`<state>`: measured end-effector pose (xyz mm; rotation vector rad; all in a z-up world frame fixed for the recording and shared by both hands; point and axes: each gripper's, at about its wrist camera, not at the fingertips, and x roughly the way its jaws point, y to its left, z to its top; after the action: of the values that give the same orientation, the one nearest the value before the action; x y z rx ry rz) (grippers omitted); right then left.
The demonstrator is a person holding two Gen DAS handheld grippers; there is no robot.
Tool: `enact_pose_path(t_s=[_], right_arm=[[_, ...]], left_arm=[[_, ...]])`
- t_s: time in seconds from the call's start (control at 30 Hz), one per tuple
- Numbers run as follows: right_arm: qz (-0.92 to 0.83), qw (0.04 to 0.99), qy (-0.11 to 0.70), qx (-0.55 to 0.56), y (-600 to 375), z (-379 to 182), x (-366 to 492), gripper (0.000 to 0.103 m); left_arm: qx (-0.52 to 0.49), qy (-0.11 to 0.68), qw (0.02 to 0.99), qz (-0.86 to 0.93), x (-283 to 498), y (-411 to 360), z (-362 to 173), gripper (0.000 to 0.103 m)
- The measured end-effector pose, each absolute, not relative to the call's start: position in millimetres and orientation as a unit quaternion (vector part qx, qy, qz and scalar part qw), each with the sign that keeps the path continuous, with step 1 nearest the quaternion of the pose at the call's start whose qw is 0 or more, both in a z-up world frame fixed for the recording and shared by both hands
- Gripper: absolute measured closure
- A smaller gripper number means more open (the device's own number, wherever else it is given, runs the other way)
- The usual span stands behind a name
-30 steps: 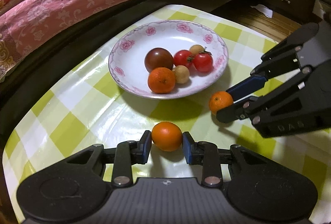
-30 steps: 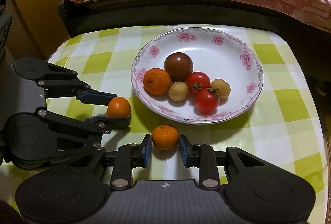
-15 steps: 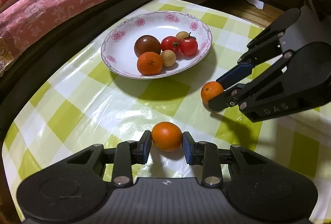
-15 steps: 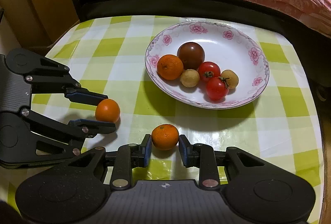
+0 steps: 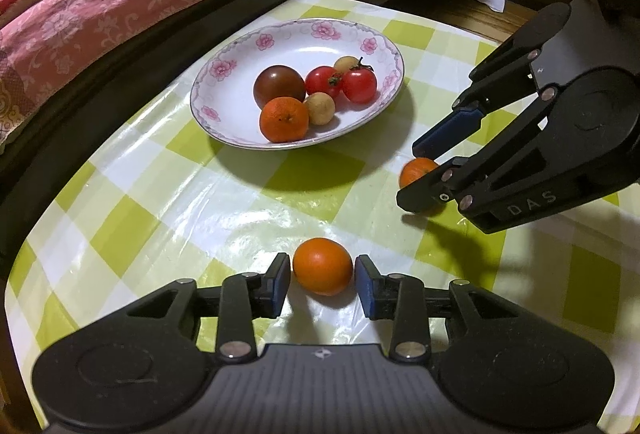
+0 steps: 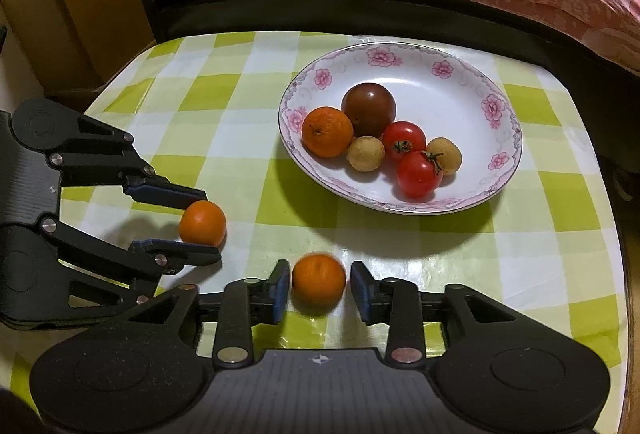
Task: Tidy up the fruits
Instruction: 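Lift both tangerines and carry them over the flowered plate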
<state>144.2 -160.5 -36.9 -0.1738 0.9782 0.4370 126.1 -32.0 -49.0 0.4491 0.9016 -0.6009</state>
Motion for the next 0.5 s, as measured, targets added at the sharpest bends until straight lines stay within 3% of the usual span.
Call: enact_pose_path(t_s=[0.5], right_arm=[[0.212,0.853,0.470,-0.081,-161.2,-37.5,143.2,0.071]], left_arm=[[0.217,0.421,0.835,-0.280,126.9,-35.4,-49.0,0.060]])
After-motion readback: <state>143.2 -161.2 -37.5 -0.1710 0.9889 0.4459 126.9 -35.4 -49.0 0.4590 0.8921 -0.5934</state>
